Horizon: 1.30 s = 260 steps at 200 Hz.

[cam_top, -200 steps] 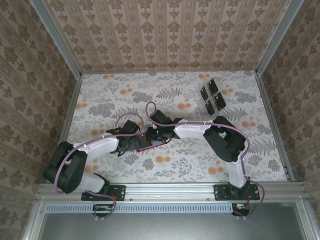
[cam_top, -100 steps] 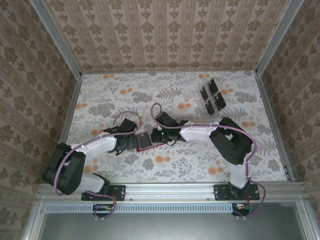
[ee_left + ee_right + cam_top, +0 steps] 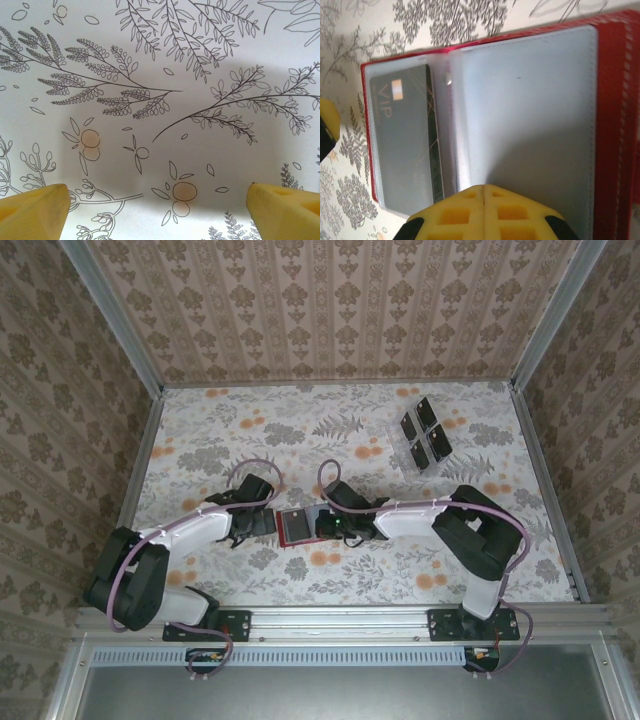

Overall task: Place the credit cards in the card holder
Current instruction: Insert the credit card into the card slot, then close the card holder at the center of the table.

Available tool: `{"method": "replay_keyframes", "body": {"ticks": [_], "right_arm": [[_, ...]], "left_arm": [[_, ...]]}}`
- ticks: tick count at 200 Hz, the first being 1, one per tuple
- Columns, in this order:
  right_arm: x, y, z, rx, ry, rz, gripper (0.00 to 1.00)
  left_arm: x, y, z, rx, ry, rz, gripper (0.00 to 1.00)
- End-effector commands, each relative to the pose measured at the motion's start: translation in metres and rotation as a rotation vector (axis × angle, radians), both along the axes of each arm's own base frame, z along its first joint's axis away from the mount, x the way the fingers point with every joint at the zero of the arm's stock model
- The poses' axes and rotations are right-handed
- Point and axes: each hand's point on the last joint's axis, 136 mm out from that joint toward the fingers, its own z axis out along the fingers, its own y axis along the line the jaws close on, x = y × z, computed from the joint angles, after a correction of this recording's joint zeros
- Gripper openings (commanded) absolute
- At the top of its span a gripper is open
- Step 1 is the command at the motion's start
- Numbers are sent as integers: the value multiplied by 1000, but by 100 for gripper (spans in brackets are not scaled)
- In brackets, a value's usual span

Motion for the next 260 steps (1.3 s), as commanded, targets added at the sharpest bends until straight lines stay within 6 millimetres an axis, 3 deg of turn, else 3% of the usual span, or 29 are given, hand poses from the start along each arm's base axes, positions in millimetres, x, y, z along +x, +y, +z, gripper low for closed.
{"method": "replay_keyframes", "body": {"ticks": [1, 32, 62, 174, 260], "right_arm": [[-5, 1, 11, -7, -14, -26, 2], [2, 2, 30, -27, -75, -1, 3], [5, 7, 35, -38, -96, 35, 2], [1, 23, 11, -8, -25, 61, 0], [-3, 36, 5, 9, 6, 81, 0]], "left_arm": [[3, -3, 8, -12, -2, -33, 100], [0, -7, 5, -32, 10, -47, 100], [-4, -9, 0, -44, 25, -54, 100], [-16, -8, -14, -23, 66, -47, 100], [-23, -13, -25, -28, 90, -54, 100]]}}
